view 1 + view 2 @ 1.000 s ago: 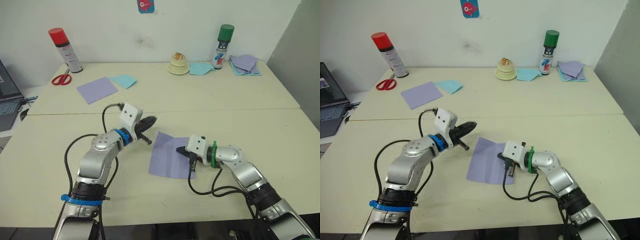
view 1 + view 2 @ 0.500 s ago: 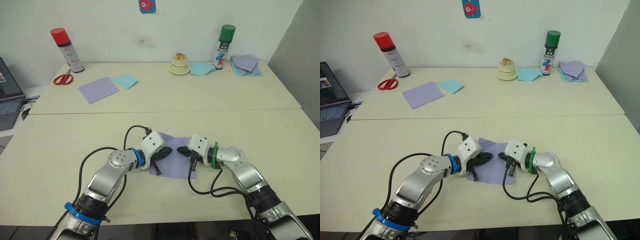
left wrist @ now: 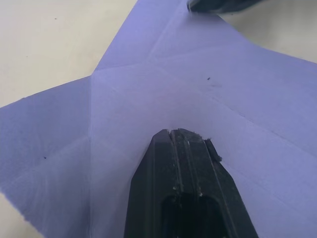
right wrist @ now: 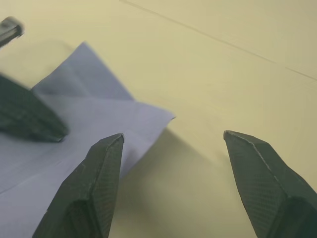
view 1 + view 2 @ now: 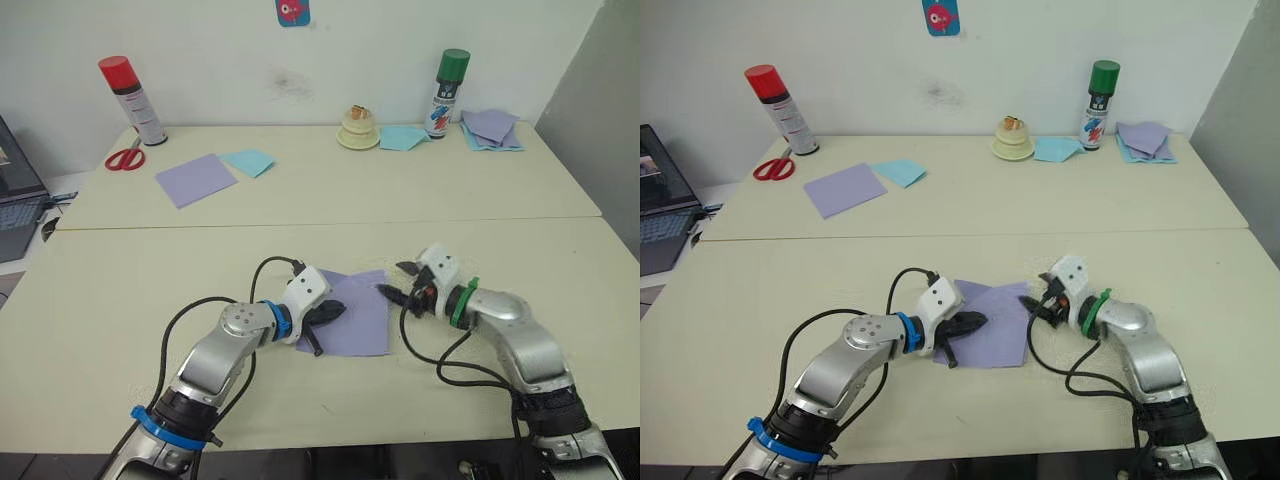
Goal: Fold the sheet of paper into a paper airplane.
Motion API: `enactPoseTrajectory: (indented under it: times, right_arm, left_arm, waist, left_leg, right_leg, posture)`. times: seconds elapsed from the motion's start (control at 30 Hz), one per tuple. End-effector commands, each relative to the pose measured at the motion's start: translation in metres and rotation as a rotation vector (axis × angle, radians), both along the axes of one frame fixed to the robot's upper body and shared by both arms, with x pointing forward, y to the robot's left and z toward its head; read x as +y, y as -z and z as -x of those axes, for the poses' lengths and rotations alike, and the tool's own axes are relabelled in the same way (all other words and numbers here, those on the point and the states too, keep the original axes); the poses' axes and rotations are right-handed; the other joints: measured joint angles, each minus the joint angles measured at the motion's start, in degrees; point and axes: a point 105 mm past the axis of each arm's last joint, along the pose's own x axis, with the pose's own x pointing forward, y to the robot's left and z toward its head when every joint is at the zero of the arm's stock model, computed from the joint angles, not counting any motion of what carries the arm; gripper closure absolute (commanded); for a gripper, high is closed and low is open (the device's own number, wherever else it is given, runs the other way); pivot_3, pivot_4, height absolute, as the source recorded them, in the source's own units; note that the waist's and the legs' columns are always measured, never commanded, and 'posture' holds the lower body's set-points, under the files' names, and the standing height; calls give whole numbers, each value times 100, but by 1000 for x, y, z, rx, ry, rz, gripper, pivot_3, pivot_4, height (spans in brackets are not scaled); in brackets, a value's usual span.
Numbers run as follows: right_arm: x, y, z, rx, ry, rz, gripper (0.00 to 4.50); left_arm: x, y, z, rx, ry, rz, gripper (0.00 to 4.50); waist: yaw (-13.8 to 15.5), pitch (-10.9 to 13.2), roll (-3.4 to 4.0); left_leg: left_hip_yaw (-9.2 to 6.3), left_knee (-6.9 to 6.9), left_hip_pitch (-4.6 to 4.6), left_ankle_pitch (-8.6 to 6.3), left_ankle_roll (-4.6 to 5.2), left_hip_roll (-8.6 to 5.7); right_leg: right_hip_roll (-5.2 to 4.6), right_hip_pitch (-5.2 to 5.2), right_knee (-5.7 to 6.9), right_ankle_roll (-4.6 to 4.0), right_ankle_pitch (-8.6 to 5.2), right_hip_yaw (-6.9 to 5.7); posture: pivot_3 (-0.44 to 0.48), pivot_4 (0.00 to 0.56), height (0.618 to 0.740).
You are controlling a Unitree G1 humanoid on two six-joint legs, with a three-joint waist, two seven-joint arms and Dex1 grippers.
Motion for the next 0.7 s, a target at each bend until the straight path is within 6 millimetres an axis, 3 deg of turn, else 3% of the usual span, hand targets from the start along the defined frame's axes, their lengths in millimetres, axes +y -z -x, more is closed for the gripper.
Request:
enactPoseTrajectory:
  times: [0.03, 0.13, 0.23, 0.5, 0.7]
  right_arm:
    - [6, 1, 2, 77, 14, -63, 1051]
    - [15, -4, -2, 85, 7, -97, 1051]
    - [23, -9, -3, 72, -16, -108, 1634]
    - [39, -7, 11, -64, -159, 12, 4470]
    - [51, -4, 19, -216, -285, 154, 4470]
  left_arm:
    - [0, 13, 4, 36, -6, -30, 4500]
    - [-1, 13, 4, 35, 0, -32, 4500]
    - [-1, 15, 4, 35, 2, -38, 4500]
    - [0, 20, 9, 42, -2, -49, 4500]
    - [4, 30, 15, 62, -25, -64, 4500]
  waist:
    - [-4, 0, 0]
    - [-6, 2, 4]
    - [-7, 2, 4]
    - [-7, 2, 4]
    - [-10, 2, 3]
  left_leg:
    - [0, 0, 0, 0, 0, 0]
    - [1, -1, 0, 0, 0, -2]
    - [3, 0, 0, 0, 1, -6]
    - [4, -3, 0, 0, 1, -5]
    - [4, -4, 0, 0, 1, -3]
  right_leg:
    - [0, 0, 0, 0, 0, 0]
    - [0, -1, 1, 0, 0, -1]
    - [2, -2, 1, 0, 0, -3]
    - [2, -2, -2, 1, -1, -5]
    - [4, -3, -3, 2, -1, -3]
  posture:
    - [0, 150, 740]
    - [0, 150, 740]
    - [0, 150, 740]
    - [0, 150, 740]
    - [0, 150, 740]
